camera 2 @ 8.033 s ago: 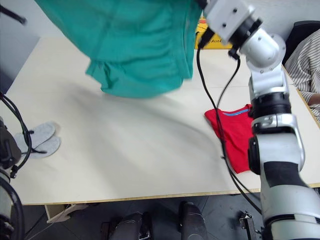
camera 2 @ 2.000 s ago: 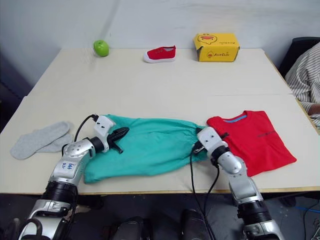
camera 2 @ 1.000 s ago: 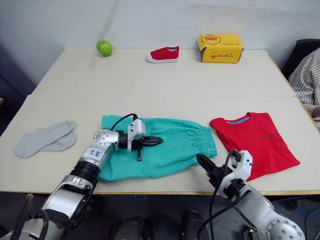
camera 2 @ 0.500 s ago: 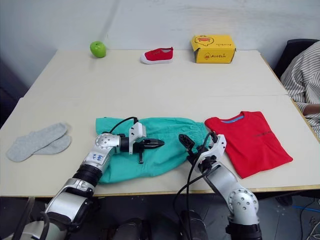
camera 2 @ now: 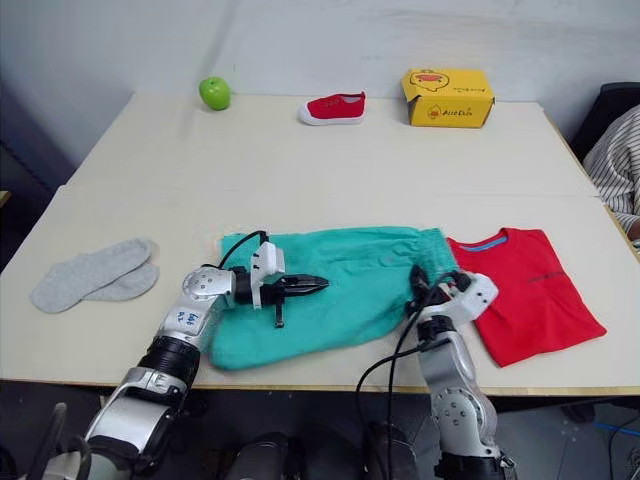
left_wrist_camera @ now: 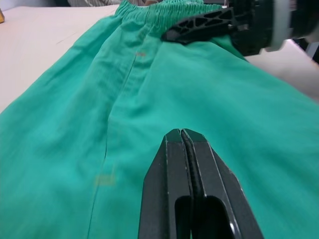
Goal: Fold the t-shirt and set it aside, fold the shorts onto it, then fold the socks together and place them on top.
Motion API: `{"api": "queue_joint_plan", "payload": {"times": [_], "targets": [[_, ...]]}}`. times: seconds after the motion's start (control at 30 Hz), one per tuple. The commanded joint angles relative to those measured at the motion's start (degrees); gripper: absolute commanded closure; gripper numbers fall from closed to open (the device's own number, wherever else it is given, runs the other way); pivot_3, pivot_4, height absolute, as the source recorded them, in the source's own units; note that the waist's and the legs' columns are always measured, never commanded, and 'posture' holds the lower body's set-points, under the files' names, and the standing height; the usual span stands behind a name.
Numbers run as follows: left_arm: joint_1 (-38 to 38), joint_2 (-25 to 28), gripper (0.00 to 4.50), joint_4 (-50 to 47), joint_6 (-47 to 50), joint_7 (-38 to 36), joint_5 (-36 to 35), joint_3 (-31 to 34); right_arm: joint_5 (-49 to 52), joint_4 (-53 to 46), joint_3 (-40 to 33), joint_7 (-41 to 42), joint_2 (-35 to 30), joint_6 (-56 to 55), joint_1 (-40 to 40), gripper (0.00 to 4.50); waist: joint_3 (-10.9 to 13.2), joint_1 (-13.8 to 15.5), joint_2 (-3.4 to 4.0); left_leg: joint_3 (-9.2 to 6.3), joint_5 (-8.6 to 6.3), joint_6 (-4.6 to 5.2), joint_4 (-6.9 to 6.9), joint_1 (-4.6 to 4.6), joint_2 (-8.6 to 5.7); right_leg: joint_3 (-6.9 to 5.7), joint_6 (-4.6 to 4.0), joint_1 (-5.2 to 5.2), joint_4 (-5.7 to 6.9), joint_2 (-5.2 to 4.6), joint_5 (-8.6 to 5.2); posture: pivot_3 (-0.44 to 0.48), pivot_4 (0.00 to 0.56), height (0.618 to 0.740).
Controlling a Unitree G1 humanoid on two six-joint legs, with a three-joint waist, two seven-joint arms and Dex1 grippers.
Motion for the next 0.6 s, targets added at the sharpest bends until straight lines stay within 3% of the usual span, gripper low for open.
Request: {"api": "queue_joint_plan", "payload": {"times": [0.03,0.23,0.37,0.6], "targets": [[2.7,2.3,4.50,-6.2,3.5,0.4,-1.4,1.0,-1.4,-8.9,-6.4,1.1,-1.7,-3.9,0.4,4.48,0.2,-0.1,0.34,0.00,-0.01,-0.01,-0.01,-0.01,0.01,0.00,0.00,-0.02,0.01,0.00,0.00,0.000,0.150,0.740],[4.4,1.9,4.50,-6.3,6.5,4.5,-1.0,1.6,-18.6,-14.3,-1.1,4.0,-15.3,3.0,-0.6,4.48,0.4,-0.3,0.57,0.17,-0.01,-0.04,0.00,0.04,0.04,-0.04,0.03,-0.07,0.00,0.09,-0.01,0.000,0.150,0.740],[4.1,1.3,4.50,-6.6,6.3,6.1,-0.5,1.2,-36.3,-13.0,14.8,6.3,-22.2,10.1,-6.2,4.48,0.4,-1.0,0.55,0.15,0.04,-0.14,-0.02,0.12,0.14,-0.01,-0.06,-0.10,-0.05,0.09,-0.06,0.000,0.150,0.740],[3.2,2.0,4.50,-6.4,7.1,8.1,-0.4,2.2,-48.0,-4.0,25.4,5.4,-15.3,15.0,-12.7,4.48,0.5,-1.3,0.50,0.10,0.15,-0.34,-0.05,0.00,0.15,-0.17,-0.17,-0.19,0.23,0.17,-0.13,0.000,0.150,0.740]]}}
